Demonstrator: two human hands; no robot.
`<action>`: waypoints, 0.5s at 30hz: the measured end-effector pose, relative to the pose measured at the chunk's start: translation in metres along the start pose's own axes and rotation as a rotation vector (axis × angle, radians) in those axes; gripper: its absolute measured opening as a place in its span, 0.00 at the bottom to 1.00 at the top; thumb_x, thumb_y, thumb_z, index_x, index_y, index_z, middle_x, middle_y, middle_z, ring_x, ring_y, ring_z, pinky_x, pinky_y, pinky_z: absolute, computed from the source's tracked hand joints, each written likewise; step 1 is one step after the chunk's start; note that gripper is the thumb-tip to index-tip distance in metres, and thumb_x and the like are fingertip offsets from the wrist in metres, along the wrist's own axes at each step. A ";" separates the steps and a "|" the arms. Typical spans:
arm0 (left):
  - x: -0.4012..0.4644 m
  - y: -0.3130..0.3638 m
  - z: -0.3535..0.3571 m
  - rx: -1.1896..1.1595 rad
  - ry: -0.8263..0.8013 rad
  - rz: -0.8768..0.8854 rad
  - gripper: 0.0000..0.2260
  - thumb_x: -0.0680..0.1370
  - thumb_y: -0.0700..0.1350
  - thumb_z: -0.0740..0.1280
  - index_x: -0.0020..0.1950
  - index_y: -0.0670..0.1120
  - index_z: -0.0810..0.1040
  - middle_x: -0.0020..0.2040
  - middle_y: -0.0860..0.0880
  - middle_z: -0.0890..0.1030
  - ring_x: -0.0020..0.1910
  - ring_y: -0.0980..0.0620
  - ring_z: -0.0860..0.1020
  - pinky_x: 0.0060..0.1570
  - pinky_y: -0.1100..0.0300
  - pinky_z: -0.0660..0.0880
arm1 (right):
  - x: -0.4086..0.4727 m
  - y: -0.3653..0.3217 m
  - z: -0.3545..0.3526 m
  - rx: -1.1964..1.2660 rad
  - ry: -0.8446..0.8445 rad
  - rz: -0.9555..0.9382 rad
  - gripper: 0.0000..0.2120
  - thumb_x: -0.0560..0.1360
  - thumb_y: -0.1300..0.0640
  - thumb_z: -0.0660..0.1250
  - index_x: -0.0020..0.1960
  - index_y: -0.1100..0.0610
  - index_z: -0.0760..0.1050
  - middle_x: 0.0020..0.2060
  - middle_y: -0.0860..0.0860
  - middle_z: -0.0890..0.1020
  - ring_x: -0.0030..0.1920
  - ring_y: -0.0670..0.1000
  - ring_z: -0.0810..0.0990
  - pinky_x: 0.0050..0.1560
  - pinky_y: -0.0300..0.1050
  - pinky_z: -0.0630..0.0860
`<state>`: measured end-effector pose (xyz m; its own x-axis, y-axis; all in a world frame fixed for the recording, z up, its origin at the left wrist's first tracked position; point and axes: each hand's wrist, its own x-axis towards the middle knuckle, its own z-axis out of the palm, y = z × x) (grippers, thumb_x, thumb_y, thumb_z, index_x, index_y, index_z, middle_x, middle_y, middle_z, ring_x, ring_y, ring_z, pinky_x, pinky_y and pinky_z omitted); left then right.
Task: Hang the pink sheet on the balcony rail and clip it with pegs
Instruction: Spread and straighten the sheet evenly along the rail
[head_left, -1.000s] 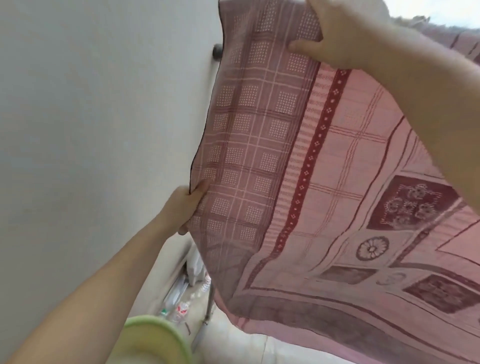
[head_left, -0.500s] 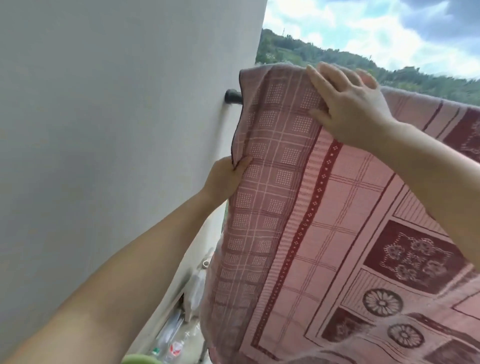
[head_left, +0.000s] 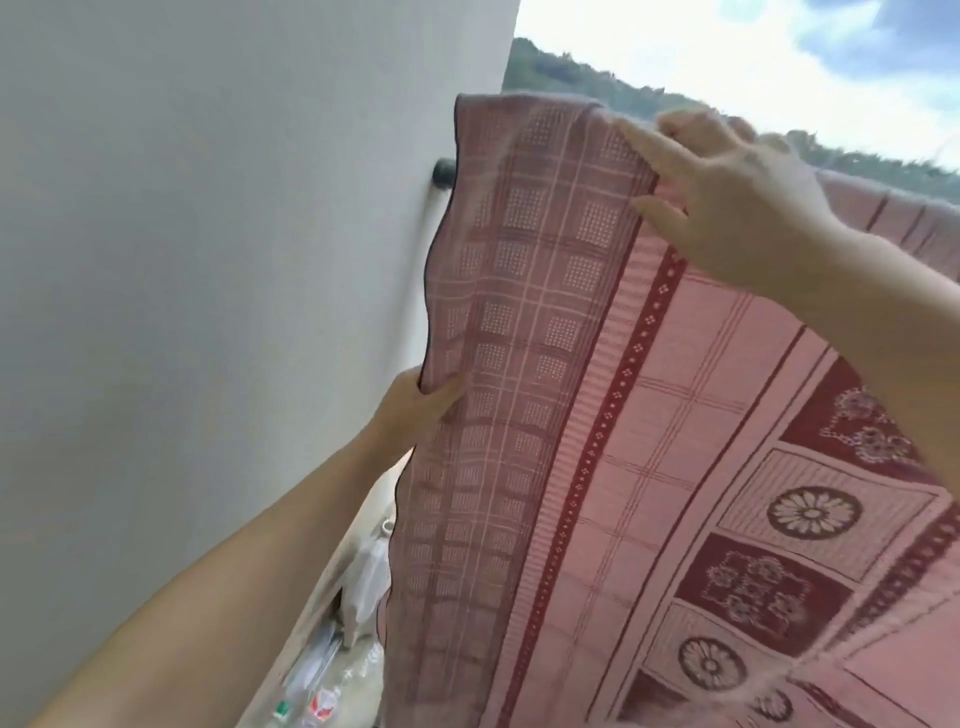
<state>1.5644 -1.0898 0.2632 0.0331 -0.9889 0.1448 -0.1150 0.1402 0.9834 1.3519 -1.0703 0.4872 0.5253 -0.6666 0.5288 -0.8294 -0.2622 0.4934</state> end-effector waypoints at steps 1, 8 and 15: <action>0.001 0.021 -0.004 -0.092 0.007 0.067 0.12 0.77 0.50 0.64 0.56 0.46 0.77 0.47 0.52 0.82 0.45 0.54 0.82 0.42 0.65 0.81 | 0.000 0.002 -0.001 0.017 -0.010 -0.006 0.27 0.78 0.46 0.53 0.75 0.47 0.50 0.69 0.57 0.67 0.64 0.61 0.70 0.59 0.60 0.70; 0.059 0.172 -0.028 -0.243 0.109 0.347 0.12 0.79 0.48 0.61 0.42 0.45 0.80 0.43 0.43 0.81 0.43 0.46 0.79 0.47 0.53 0.76 | 0.015 0.014 0.001 0.074 -0.092 -0.036 0.24 0.80 0.46 0.45 0.75 0.43 0.45 0.57 0.54 0.75 0.44 0.53 0.76 0.30 0.41 0.68; 0.102 0.210 -0.015 0.015 0.474 0.342 0.21 0.80 0.44 0.57 0.27 0.47 0.57 0.27 0.51 0.60 0.26 0.55 0.58 0.22 0.66 0.56 | 0.025 0.020 0.002 0.079 -0.138 0.003 0.23 0.80 0.43 0.44 0.72 0.48 0.55 0.53 0.55 0.79 0.40 0.54 0.76 0.26 0.38 0.62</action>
<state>1.5589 -1.1604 0.4859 0.4316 -0.7573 0.4901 -0.2111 0.4434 0.8711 1.3482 -1.0941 0.5089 0.4962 -0.7554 0.4279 -0.8462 -0.3105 0.4331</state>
